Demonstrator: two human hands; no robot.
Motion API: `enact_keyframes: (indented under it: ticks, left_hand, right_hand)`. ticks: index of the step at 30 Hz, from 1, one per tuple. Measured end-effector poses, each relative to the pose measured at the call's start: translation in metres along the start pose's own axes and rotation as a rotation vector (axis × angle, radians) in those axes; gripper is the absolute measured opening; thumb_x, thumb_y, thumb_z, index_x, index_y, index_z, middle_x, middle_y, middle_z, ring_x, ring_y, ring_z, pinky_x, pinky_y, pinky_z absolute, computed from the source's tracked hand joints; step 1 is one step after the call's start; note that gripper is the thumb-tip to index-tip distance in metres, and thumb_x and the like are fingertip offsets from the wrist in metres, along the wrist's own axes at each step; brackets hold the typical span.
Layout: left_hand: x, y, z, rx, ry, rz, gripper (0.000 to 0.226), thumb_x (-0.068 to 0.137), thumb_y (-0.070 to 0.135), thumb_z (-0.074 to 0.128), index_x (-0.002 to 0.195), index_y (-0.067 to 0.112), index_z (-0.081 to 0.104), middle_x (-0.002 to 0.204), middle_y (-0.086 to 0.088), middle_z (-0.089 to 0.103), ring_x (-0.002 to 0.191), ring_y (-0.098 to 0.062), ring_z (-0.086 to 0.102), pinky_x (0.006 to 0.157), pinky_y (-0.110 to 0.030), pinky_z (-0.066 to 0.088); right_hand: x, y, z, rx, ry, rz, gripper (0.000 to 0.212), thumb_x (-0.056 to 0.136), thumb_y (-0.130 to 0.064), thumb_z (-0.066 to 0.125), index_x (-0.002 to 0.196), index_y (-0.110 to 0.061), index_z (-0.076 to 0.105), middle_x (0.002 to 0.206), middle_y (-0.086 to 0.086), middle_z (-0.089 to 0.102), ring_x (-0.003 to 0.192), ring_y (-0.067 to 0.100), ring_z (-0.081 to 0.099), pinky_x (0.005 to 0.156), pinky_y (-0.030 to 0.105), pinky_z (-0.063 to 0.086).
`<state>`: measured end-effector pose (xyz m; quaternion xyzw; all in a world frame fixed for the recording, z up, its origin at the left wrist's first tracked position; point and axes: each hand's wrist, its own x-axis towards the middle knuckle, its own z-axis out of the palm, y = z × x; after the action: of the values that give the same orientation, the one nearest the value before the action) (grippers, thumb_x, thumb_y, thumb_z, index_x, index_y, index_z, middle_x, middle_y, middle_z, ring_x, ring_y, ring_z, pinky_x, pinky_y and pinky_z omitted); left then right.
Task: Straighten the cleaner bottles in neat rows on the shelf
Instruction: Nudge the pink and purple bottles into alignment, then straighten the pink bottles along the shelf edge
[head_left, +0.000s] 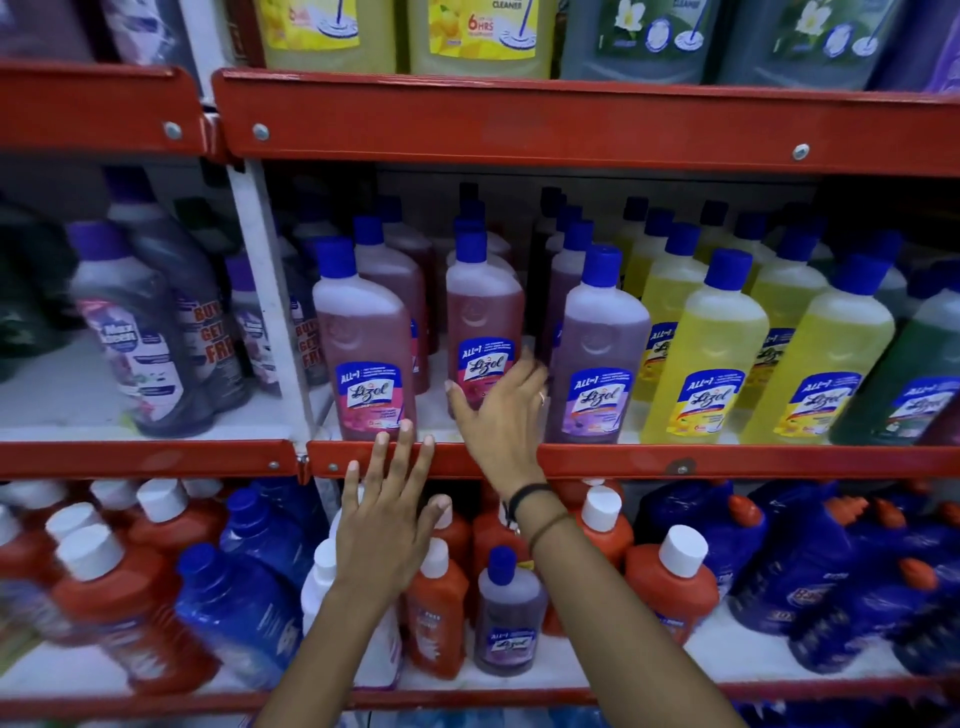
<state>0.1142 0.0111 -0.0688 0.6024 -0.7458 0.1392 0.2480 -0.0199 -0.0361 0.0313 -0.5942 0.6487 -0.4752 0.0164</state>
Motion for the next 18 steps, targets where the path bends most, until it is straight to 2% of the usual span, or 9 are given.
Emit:
enact_keyframes:
  ticks: [3, 5, 10, 18]
  left_hand:
    - [0.001, -0.004, -0.002, 0.024, 0.0, 0.026, 0.065, 0.093, 0.053, 0.03, 0.149, 0.027, 0.014, 0.158, 0.0, 0.016, 0.144, -0.021, 0.015, 0.11, -0.048, 0.011]
    - [0.001, -0.005, -0.003, 0.023, 0.006, 0.035, 0.065, 0.092, 0.052, 0.032, 0.149, 0.026, 0.016, 0.158, 0.0, 0.018, 0.143, -0.022, 0.017, 0.11, -0.048, 0.012]
    - [0.002, -0.006, -0.002, 0.02, 0.026, 0.055, 0.066, 0.091, 0.051, 0.034, 0.149, 0.025, 0.016, 0.157, 0.0, 0.019, 0.143, -0.022, 0.018, 0.109, -0.048, 0.012]
    - [0.001, -0.005, -0.001, -0.01, 0.034, 0.042, 0.068, 0.092, 0.052, 0.037, 0.149, 0.026, 0.012, 0.158, 0.002, 0.015, 0.144, -0.022, 0.015, 0.111, -0.046, 0.01]
  right_hand:
    - [0.015, -0.006, 0.011, -0.055, -0.086, 0.124, 0.112, 0.068, -0.048, 0.077, 0.143, 0.005, 0.012, 0.139, 0.027, 0.034, 0.125, 0.041, 0.042, 0.106, 0.043, 0.035]
    - [0.019, -0.007, 0.015, -0.097, -0.088, 0.15, 0.117, 0.065, -0.048, 0.079, 0.144, 0.004, 0.01, 0.138, 0.026, 0.035, 0.122, 0.04, 0.046, 0.102, 0.041, 0.039]
    - [0.02, -0.01, 0.016, -0.142, -0.06, 0.173, 0.113, 0.064, -0.049, 0.078, 0.141, 0.004, 0.014, 0.136, 0.024, 0.038, 0.12, 0.039, 0.048, 0.096, 0.04, 0.044]
    - [-0.004, -0.008, 0.004, -0.191, -0.025, 0.139, 0.108, 0.064, -0.051, 0.075, 0.137, 0.005, 0.018, 0.132, 0.025, 0.042, 0.117, 0.038, 0.049, 0.098, 0.039, 0.042]
